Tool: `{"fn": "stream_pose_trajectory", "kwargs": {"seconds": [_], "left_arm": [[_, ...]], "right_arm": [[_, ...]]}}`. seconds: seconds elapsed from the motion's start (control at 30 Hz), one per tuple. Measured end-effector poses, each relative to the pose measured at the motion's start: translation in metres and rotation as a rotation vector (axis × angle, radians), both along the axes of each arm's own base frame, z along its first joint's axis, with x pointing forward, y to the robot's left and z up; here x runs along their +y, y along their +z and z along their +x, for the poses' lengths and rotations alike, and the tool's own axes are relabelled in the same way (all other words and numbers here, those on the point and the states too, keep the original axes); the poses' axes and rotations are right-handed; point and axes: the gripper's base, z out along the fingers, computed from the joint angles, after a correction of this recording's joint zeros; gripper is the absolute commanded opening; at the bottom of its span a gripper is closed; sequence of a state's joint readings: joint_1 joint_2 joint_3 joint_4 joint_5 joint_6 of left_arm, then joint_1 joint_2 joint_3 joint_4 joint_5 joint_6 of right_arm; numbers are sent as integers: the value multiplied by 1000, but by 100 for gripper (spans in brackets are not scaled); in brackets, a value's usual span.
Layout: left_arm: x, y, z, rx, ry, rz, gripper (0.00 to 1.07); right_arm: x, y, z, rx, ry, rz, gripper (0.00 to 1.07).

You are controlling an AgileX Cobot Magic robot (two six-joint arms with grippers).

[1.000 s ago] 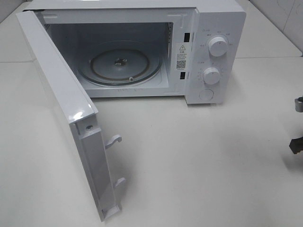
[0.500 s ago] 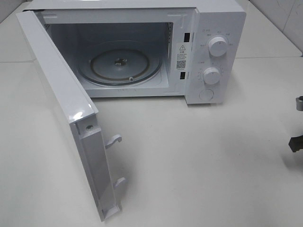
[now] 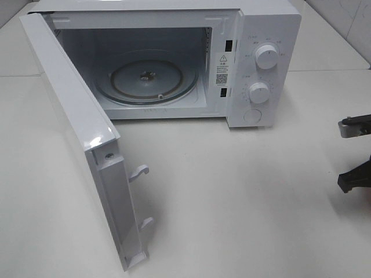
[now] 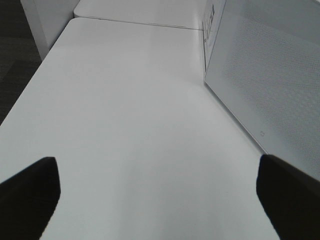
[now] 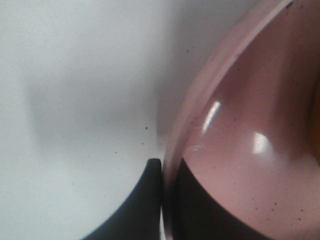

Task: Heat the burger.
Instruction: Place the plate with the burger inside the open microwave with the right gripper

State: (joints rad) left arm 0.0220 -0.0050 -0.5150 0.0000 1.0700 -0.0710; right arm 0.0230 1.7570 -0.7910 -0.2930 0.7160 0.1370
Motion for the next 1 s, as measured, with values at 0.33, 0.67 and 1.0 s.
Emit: {"fn": "stream_pose_trajectory", "kwargs": {"seconds": [0.33,0.67,1.0], "left_arm": [[0,0,0,0,0,0,102],[0,0,0,0,0,0,102],[0,0,0,0,0,0,102]], "right_arm": [[43,24,-17,-28,172,-62,0],[68,32,-63,-54,339,-157,0],[106,37,-111,-81,634,-168,0]]}}
